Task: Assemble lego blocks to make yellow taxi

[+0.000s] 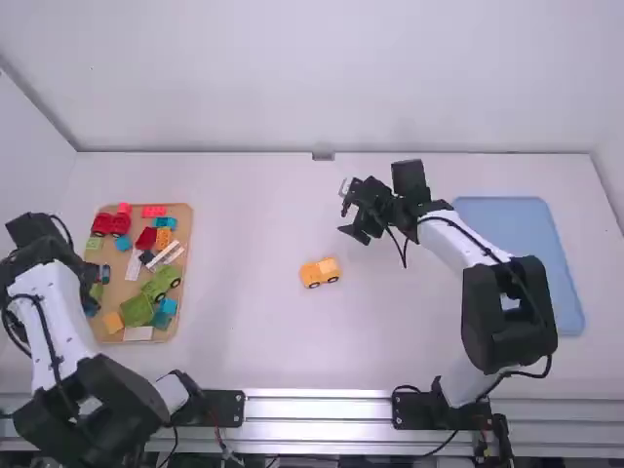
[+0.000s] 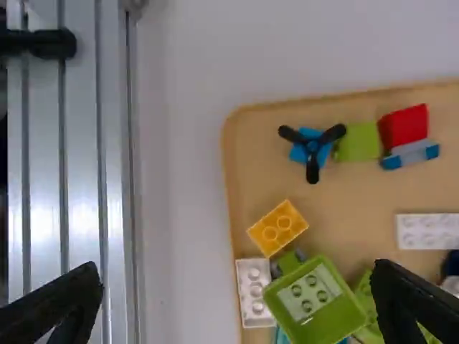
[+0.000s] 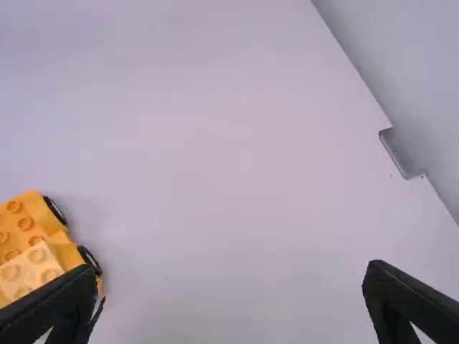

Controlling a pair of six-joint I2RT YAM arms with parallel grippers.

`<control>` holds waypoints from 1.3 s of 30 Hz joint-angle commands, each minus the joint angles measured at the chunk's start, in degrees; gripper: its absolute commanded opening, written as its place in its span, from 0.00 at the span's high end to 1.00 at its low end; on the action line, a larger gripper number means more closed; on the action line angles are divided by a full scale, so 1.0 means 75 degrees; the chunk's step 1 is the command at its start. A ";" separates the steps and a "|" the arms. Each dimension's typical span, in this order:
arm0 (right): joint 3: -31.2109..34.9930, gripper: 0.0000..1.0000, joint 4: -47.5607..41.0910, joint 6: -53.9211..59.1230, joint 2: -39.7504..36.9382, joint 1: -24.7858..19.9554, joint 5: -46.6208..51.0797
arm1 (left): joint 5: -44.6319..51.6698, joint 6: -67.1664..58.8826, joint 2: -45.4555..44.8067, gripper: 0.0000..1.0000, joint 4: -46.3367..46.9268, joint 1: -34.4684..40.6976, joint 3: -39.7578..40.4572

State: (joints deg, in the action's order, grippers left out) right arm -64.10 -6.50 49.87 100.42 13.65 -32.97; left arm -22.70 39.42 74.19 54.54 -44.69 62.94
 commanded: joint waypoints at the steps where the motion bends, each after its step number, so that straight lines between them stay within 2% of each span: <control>1: 0.0052 0.02 0.0044 0.0009 -0.0175 -0.0026 0.0003 | 0.0565 -0.0618 0.0283 0.01 -0.0012 -0.0289 -0.0073; 7: 0.0052 0.02 0.0245 0.0012 -0.0175 -0.0003 0.0000 | 0.0493 -0.1131 0.1311 0.01 -0.0839 -0.0560 -0.0210; 12: 0.0052 0.02 0.0303 0.0012 -0.0175 -0.0026 0.0003 | 0.1760 -0.2818 0.2352 0.01 -0.1271 -0.0586 -0.0207; 16: 0.0052 0.02 0.0294 0.0009 -0.0175 -0.0026 0.0006 | 0.2028 -0.3013 0.2885 0.02 -0.1390 -0.0595 -0.0210; 21: 0.0052 0.02 0.0297 0.0006 -0.0175 -0.0009 0.0003 | 0.2022 -0.2981 0.3226 0.32 -0.1431 -0.0586 -0.0329; 35: 0.0052 0.02 0.0676 -0.0079 -0.0175 0.0029 -0.0017 | 0.1568 -0.3354 0.3223 0.36 -0.2206 -0.0589 -0.1256; 39: 0.0052 0.02 0.0670 -0.0079 -0.0175 0.0029 -0.0023 | 0.1533 -0.3485 0.3223 0.44 -0.2582 -0.0586 -0.1460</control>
State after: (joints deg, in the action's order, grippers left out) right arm -64.10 -1.48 49.63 100.42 13.72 -32.62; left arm -10.66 14.74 98.15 35.44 -48.86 53.08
